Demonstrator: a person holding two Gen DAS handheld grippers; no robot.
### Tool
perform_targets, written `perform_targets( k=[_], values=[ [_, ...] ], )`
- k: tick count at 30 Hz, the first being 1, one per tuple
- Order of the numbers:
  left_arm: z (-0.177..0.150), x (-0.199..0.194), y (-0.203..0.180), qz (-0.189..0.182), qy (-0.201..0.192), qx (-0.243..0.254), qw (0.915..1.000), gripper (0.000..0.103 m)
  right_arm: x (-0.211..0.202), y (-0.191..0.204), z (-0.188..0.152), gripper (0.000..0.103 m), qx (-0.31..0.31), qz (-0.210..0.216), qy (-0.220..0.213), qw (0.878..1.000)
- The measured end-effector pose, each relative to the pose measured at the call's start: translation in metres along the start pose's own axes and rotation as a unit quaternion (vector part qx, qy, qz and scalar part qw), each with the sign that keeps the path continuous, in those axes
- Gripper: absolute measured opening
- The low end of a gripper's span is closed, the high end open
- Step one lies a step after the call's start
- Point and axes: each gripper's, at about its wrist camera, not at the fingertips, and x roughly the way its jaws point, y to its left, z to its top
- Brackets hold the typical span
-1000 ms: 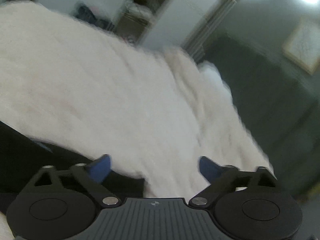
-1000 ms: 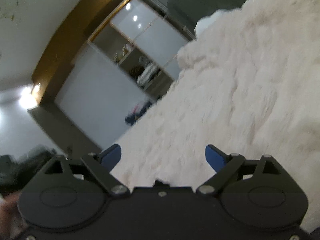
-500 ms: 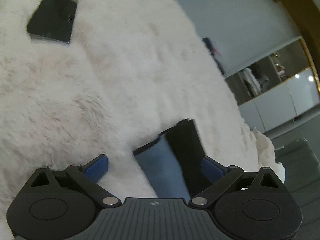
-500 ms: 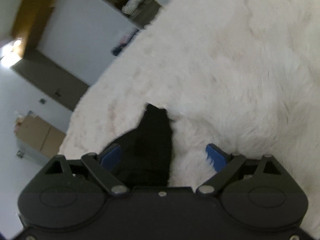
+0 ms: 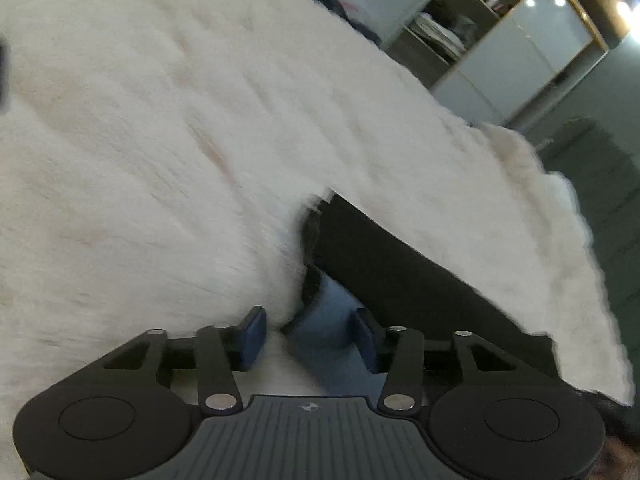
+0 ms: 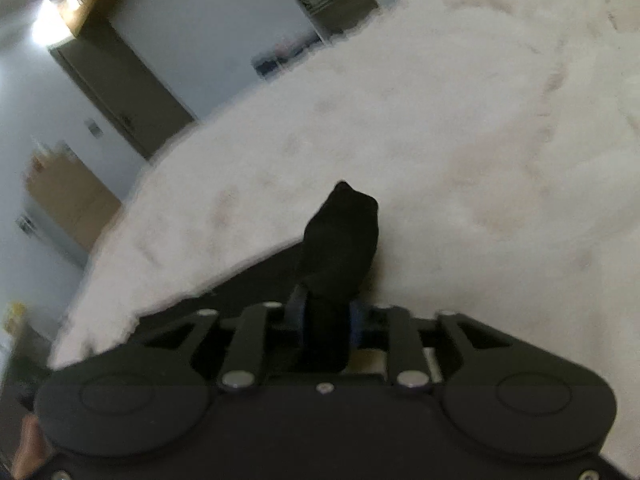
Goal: Fold clothes
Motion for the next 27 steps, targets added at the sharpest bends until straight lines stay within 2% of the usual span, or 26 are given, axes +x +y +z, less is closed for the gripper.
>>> perform_targets(
  k=[1,2,3,4,6,7,8,9,10,11,13,14,15,16,18,19,20,21,22,23,24,25,26,27],
  values=[
    [0.001,-0.012,-0.009,-0.005,-0.029,0.006,0.9996,0.046,-0.005,0.002,0.001,0.043,-0.012,-0.015,-0.011,1.0],
    [0.004,-0.018,-0.017,-0.022,-0.048,0.014,0.9985,0.047,-0.027,0.01,0.0,0.046,-0.049,-0.043,-0.072,0.995],
    [0.009,-0.018,-0.026,-0.05,-0.058,0.023,0.9968,0.054,-0.033,0.014,0.0,0.046,-0.061,-0.045,-0.089,0.993],
    [0.014,-0.015,-0.043,-0.095,-0.056,0.036,0.9932,0.065,-0.039,0.021,0.0,0.046,-0.078,-0.042,-0.109,0.99],
    [0.023,0.004,-0.085,-0.183,-0.031,0.056,0.9809,0.07,-0.037,0.043,0.002,0.038,-0.128,-0.018,-0.123,0.984],
    [0.025,0.023,-0.117,-0.22,-0.018,0.074,0.9725,0.075,-0.036,0.054,0.003,0.024,-0.153,-0.006,-0.13,0.98],
    [0.026,0.041,-0.146,-0.237,-0.003,0.091,0.9671,0.076,-0.018,0.068,0.005,0.005,-0.183,-0.013,-0.105,0.977],
    [0.026,0.053,-0.164,-0.239,0.012,0.1,0.9659,0.075,-0.001,0.082,0.007,0.0,-0.213,-0.02,-0.08,0.974],
    [0.025,0.074,-0.188,-0.239,0.037,0.112,0.9639,0.075,0.008,0.085,0.006,0.0,-0.22,-0.023,-0.066,0.973],
    [0.023,0.101,-0.212,-0.246,0.074,0.124,0.9585,0.075,0.019,0.087,-0.005,0.0,-0.246,-0.03,-0.023,0.968],
    [0.015,0.153,-0.245,-0.261,0.149,0.151,0.9418,0.071,0.041,0.09,-0.027,0.0,-0.296,-0.044,0.062,0.952],
    [0.006,0.18,-0.258,-0.25,0.183,0.172,0.935,0.067,0.04,0.088,-0.03,0.0,-0.306,-0.047,0.068,0.948],
    [-0.003,0.207,-0.272,-0.239,0.216,0.194,0.9266,0.058,0.03,0.084,-0.035,0.0,-0.307,-0.045,0.08,0.947],
    [-0.008,0.226,-0.281,-0.226,0.23,0.218,0.9211,0.049,0.02,0.08,-0.04,0.0,-0.307,-0.043,0.092,0.946],
    [-0.011,0.246,-0.291,-0.194,0.22,0.275,0.9155,0.049,0.003,0.077,-0.038,0.006,-0.298,-0.031,0.106,0.948],
    [-0.009,0.249,-0.293,-0.192,0.215,0.281,0.9155,0.05,-0.008,0.076,-0.038,0.015,-0.306,-0.031,0.108,0.946],
    [-0.003,0.247,-0.292,-0.201,0.211,0.266,0.9189,0.05,-0.019,0.075,-0.038,0.017,-0.313,-0.032,0.109,0.943],
    [0.004,0.245,-0.29,-0.211,0.206,0.251,0.9219,0.052,-0.032,0.074,-0.036,0.017,-0.316,-0.031,0.091,0.944],
    [0.01,0.236,-0.287,-0.237,0.2,0.222,0.9245,0.057,-0.035,0.074,-0.035,0.017,-0.315,-0.03,0.084,0.945],
    [0.014,0.226,-0.285,-0.268,0.197,0.194,0.9228,0.06,-0.039,0.072,-0.029,0.018,-0.299,-0.018,0.06,0.952],
    [0.014,0.221,-0.286,-0.286,0.2,0.183,0.9189,0.064,-0.043,0.071,-0.023,0.018,-0.283,-0.007,0.035,0.958],
    [0.01,0.219,-0.288,-0.312,0.213,0.175,0.9093,0.065,-0.048,0.07,-0.017,0.021,-0.267,0.004,0.01,0.964],
    [0.003,0.221,-0.294,-0.335,0.233,0.174,0.8963,0.066,-0.04,0.068,-0.008,0.024,-0.24,0.024,-0.009,0.97],
    [-0.004,0.225,-0.3,-0.346,0.252,0.18,0.8858,0.066,-0.033,0.067,0.001,0.024,-0.213,0.043,-0.029,0.976]
  ],
)
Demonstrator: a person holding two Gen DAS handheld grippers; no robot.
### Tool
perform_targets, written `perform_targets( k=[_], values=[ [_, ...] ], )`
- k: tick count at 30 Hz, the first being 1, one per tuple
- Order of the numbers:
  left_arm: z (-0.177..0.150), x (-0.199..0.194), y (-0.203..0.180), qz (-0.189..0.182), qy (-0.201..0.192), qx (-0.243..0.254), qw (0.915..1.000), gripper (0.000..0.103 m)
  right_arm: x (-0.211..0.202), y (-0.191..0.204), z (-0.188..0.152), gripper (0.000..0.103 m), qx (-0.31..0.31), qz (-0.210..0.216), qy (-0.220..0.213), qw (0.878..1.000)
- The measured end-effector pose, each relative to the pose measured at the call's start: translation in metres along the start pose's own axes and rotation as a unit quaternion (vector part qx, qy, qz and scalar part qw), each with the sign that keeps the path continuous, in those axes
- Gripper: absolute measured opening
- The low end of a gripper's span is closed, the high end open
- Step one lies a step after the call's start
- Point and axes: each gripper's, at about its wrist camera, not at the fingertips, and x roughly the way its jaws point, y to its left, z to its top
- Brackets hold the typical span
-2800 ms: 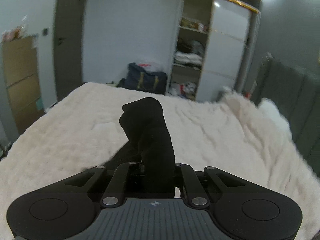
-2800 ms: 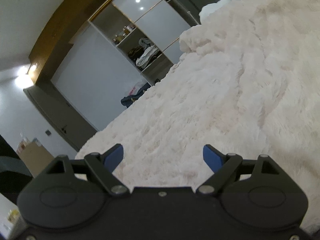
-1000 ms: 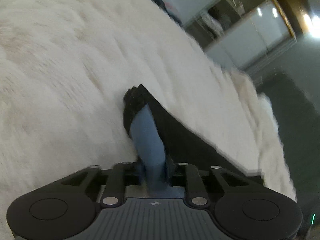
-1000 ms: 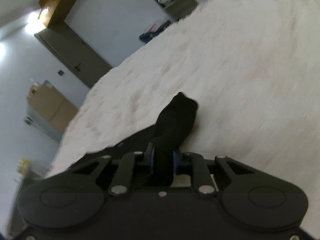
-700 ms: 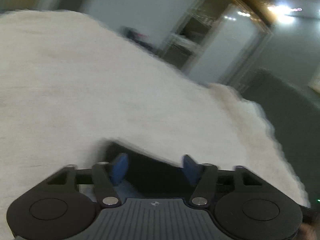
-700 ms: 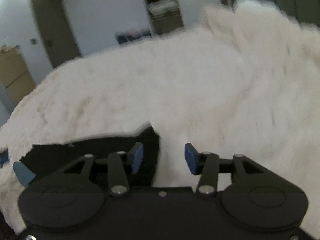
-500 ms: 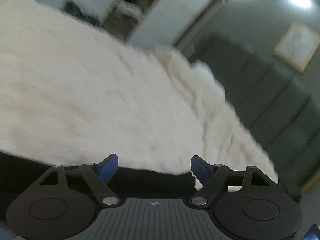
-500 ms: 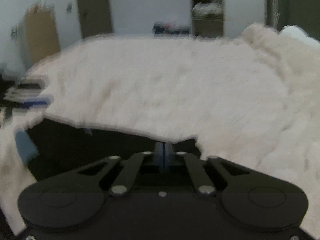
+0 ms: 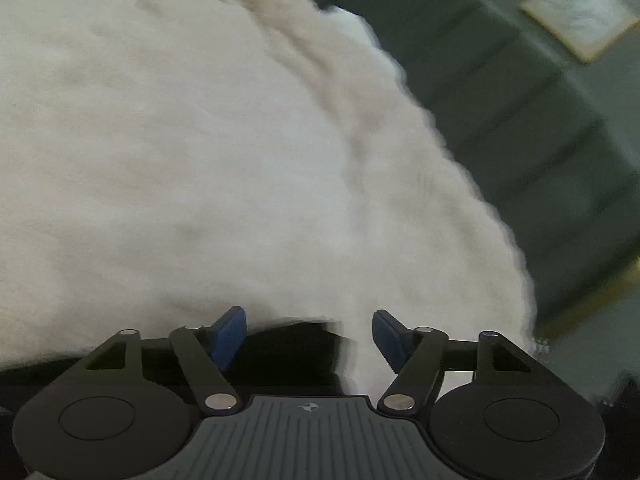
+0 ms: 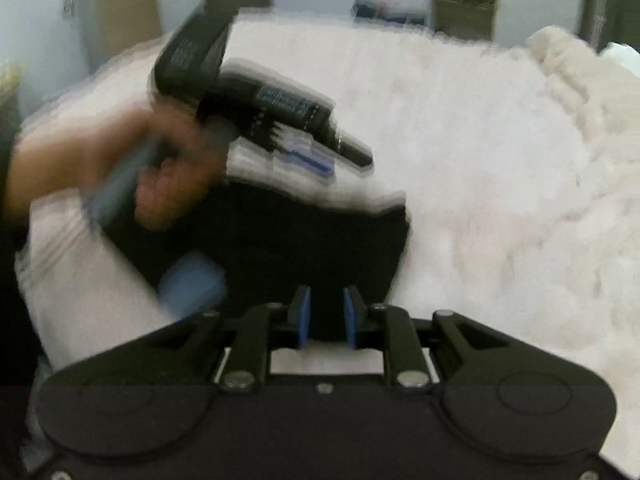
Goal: Fold clothes
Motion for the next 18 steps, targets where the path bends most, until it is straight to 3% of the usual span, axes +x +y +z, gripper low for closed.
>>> perform_targets(
  k=[1,3,5,6,9,11,13,16,17,18],
  values=[
    [0.0,0.009,-0.001,-0.005,0.016,0.003,0.9999,0.066,0.007,-0.003,0.001,0.024,0.007,0.0,0.003,1.0],
    [-0.001,0.04,0.004,0.016,0.049,0.009,0.9986,0.065,0.046,-0.014,-0.004,0.021,0.023,-0.03,0.091,0.995],
    [0.008,0.074,0.016,0.042,0.068,0.012,0.9967,0.059,0.054,-0.021,-0.017,0.021,0.038,-0.058,0.131,0.989],
    [0.013,0.081,0.018,0.052,0.067,0.01,0.9963,0.056,0.048,-0.022,-0.02,0.022,0.042,-0.062,0.126,0.989],
    [0.027,0.08,0.011,0.053,0.049,-0.004,0.9974,0.056,0.02,-0.022,-0.029,0.039,0.061,-0.076,0.133,0.986],
    [0.027,0.053,0.004,0.017,0.017,-0.01,0.9997,0.059,0.001,-0.028,-0.031,0.05,0.088,-0.083,0.109,0.987],
    [0.016,0.009,-0.001,-0.011,-0.024,-0.017,0.9995,0.074,-0.017,-0.038,-0.032,0.069,0.131,-0.085,0.07,0.985],
    [-0.013,-0.079,0.006,-0.028,-0.114,-0.042,0.9922,0.082,-0.026,-0.062,-0.036,0.07,0.24,-0.05,0.012,0.969],
    [-0.024,-0.099,0.009,-0.023,-0.136,-0.051,0.9892,0.082,-0.02,-0.074,-0.038,0.07,0.293,-0.022,-0.008,0.956],
    [-0.036,-0.121,0.015,-0.011,-0.157,-0.06,0.9858,0.082,-0.015,-0.08,-0.037,0.07,0.313,-0.011,-0.016,0.949]
  ],
)
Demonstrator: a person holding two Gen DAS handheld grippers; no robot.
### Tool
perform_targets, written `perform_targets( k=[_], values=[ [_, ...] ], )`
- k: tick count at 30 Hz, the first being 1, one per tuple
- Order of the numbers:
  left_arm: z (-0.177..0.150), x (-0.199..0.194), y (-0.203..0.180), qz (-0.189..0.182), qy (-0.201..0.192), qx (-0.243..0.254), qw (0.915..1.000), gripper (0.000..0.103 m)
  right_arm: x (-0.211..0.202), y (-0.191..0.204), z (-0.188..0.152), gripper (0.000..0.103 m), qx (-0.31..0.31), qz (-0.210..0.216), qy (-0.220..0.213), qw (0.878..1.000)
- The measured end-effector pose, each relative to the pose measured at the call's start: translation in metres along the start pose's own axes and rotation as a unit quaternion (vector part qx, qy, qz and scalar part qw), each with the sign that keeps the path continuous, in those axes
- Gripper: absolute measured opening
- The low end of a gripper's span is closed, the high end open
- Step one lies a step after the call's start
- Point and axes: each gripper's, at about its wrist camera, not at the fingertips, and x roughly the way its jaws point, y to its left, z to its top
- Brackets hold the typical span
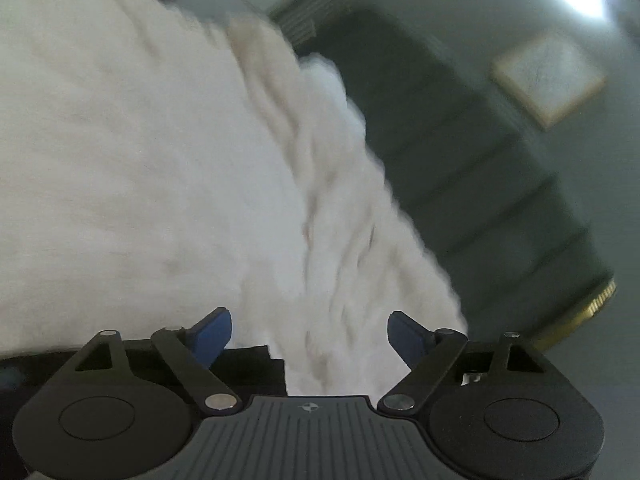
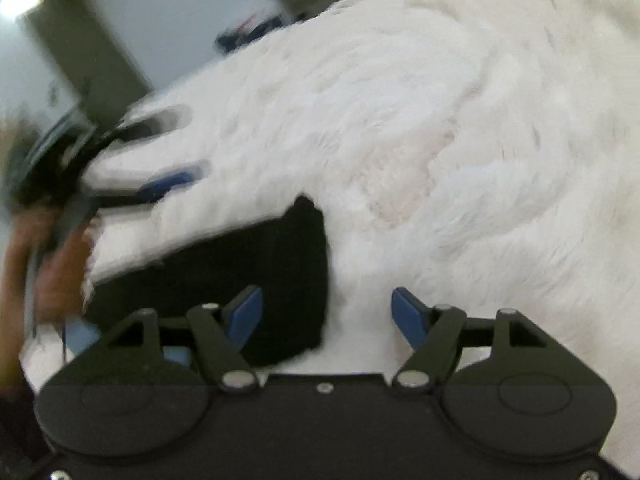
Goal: Fold clothes
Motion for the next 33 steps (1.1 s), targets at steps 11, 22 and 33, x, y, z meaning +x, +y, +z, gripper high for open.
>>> perform_targets(
  k=[11,22,33],
  values=[
    [-0.108,-0.043,0.078,-0.101,-0.09,-0.169,0.9763,0.081,0.064,-0.043,-0.013,0.035,0.114,0.091,0.026,0.989],
    [-0.115,-0.042,0.108,-0.038,-0.11,-0.185,0.9758,0.061,0.066,-0.021,-0.026,0.032,0.115,0.069,0.006,0.991],
    [-0.075,-0.144,0.105,-0.104,-0.213,-0.22,0.9464,0.077,-0.001,0.119,-0.015,0.011,-0.009,0.099,-0.049,0.994]
  ],
)
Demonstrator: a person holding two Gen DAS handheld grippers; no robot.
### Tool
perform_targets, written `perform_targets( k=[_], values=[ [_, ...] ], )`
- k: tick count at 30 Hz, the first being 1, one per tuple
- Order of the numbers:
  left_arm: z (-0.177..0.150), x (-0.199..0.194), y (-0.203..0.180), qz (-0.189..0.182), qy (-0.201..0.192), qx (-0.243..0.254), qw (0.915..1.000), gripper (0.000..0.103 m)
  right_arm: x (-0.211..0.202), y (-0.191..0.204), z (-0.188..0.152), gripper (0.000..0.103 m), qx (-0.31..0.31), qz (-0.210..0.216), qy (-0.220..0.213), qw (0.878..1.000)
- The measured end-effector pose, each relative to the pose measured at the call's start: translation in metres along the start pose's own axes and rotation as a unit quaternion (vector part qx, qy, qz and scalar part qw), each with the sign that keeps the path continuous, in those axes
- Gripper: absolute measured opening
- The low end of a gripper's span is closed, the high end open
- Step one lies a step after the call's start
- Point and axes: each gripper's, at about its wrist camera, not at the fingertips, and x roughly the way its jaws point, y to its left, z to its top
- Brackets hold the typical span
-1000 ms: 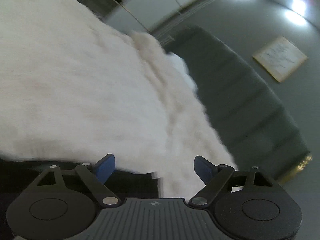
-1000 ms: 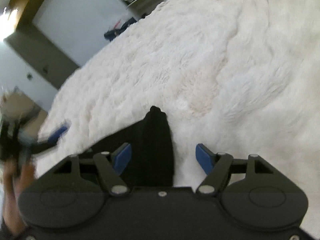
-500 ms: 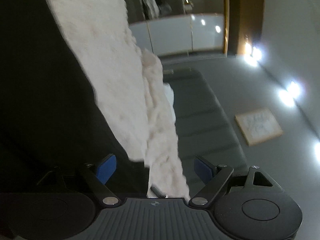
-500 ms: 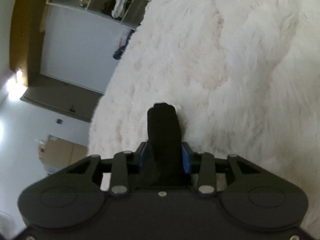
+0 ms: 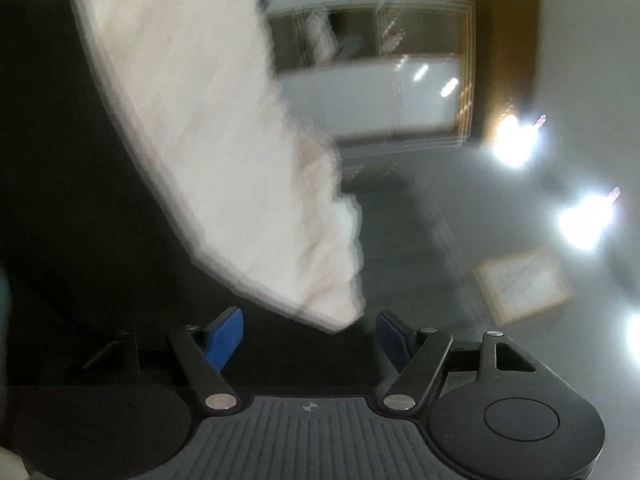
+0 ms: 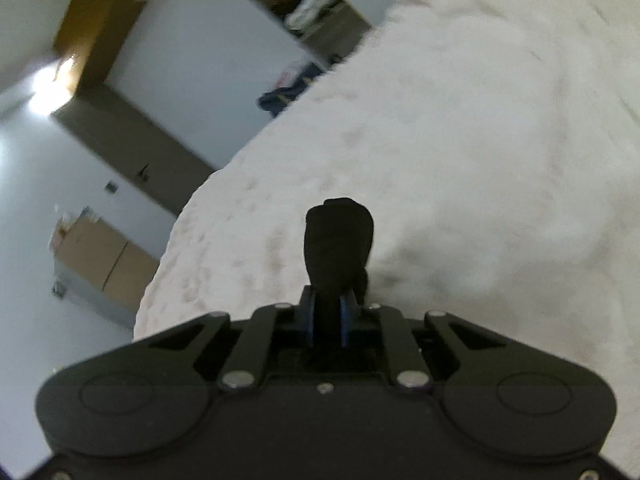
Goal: Fold clothes
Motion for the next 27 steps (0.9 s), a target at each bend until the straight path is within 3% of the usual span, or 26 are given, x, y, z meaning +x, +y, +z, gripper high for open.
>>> perform_targets(
  k=[2,5,9,12,16,18,20,21,22,24,25,26,27],
  values=[
    [0.03,-0.036,-0.018,-0.004,-0.047,0.035,0.9983,0.08,0.006,0.023,0.002,0.011,-0.016,0.002,0.003,1.0],
    [0.07,-0.093,-0.028,0.031,-0.117,0.082,0.9893,0.081,0.029,0.084,-0.001,0.011,-0.055,0.005,0.017,0.998],
    [0.102,-0.154,-0.01,0.053,-0.207,0.053,0.9756,0.081,0.066,0.153,-0.022,0.011,-0.103,0.008,0.048,0.993],
    [0.113,-0.176,0.006,0.027,-0.238,0.008,0.9708,0.081,0.104,0.197,-0.052,0.011,-0.152,-0.01,0.073,0.986],
    [0.114,-0.168,0.004,0.028,-0.231,0.011,0.9724,0.081,0.16,0.228,-0.106,0.011,-0.194,-0.05,0.095,0.975],
    [0.115,-0.163,0.002,0.036,-0.217,0.024,0.9752,0.081,0.198,0.232,-0.153,0.015,-0.23,-0.088,0.108,0.963],
    [0.112,-0.155,0.0,0.042,-0.203,0.032,0.9778,0.082,0.217,0.224,-0.186,0.031,-0.241,-0.085,0.141,0.956],
    [0.11,-0.15,0.0,0.045,-0.194,0.034,0.9793,0.082,0.226,0.22,-0.203,0.033,-0.247,-0.083,0.157,0.953],
    [0.108,-0.144,0.0,0.047,-0.186,0.036,0.9807,0.082,0.222,0.22,-0.204,0.033,-0.246,-0.079,0.157,0.953],
    [0.104,-0.135,-0.002,0.048,-0.168,0.041,0.9837,0.082,0.188,0.222,-0.189,0.045,-0.235,-0.002,0.164,0.958],
    [0.103,-0.131,-0.003,0.044,-0.157,0.045,0.9856,0.083,0.186,0.22,-0.181,0.052,-0.231,0.008,0.167,0.959],
    [0.102,-0.127,-0.005,0.039,-0.145,0.049,0.9875,0.083,0.152,0.215,-0.157,0.054,-0.21,0.046,0.157,0.964],
    [0.1,-0.123,-0.006,0.034,-0.132,0.052,0.9893,0.083,0.137,0.208,-0.142,0.055,-0.205,0.049,0.141,0.967]
  ],
)
